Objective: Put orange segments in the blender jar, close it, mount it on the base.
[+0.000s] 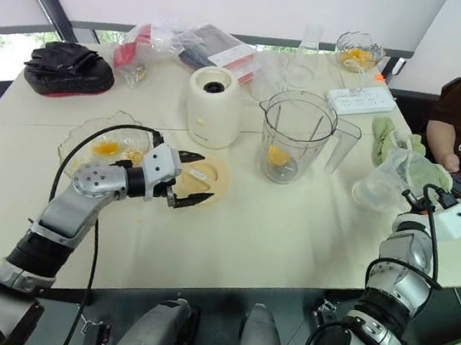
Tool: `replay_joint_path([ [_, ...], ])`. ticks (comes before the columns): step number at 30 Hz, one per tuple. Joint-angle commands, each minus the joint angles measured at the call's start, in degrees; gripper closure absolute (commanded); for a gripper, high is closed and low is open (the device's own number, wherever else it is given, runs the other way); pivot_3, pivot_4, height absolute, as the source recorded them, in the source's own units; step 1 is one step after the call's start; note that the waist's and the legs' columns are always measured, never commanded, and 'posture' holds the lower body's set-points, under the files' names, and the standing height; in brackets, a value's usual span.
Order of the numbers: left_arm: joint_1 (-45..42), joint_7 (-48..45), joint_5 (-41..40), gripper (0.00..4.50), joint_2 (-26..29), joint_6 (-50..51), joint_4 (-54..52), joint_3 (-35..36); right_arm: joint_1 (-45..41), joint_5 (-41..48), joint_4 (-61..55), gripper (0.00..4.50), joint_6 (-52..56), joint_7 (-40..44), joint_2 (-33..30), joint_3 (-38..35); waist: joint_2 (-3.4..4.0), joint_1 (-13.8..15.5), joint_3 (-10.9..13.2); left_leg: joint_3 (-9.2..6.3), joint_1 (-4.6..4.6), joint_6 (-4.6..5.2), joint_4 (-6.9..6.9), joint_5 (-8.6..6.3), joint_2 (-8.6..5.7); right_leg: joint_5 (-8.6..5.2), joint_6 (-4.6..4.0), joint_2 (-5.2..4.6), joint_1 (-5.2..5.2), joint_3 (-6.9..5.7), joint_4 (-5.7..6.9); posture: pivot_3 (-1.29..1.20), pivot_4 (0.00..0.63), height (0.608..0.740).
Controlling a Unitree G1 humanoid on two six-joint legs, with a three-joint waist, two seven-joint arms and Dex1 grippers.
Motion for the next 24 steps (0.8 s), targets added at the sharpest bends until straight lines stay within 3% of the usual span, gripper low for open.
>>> replay_joint_path([
  [1,0.4,0.8,-0.4,0.0,0.9,0.5,-3.3,1.1,0.1,-1.6,0.8,4.48,-4.0,-0.5,-2.7,1.0,0.0,0.0,0.0,0.0,0.0,0.01,0.0,0.0,0.0,0.0,0.0,0.0,0.01,0.0,0.0,0.0,0.15,0.74],
  [13,0.8,2.1,-0.7,0.0,1.0,0.9,-4.0,1.3,1.7,-1.8,4.5,4.48,-5.7,-1.1,-3.5,2.8,-0.01,0.0,0.0,0.0,0.02,0.02,0.01,-0.01,0.0,0.0,0.0,0.0,0.05,0.0,-0.01,0.0,0.15,0.74],
  [24,-0.1,2.3,-0.6,0.0,0.2,0.3,-2.8,0.6,5.6,-2.3,0.7,4.48,-5.3,-2.6,-3.0,4.7,-0.02,0.2,0.0,-0.04,0.08,0.04,0.01,-0.02,0.0,0.0,0.0,0.01,0.15,-0.01,-0.03,0.0,0.15,0.74],
])
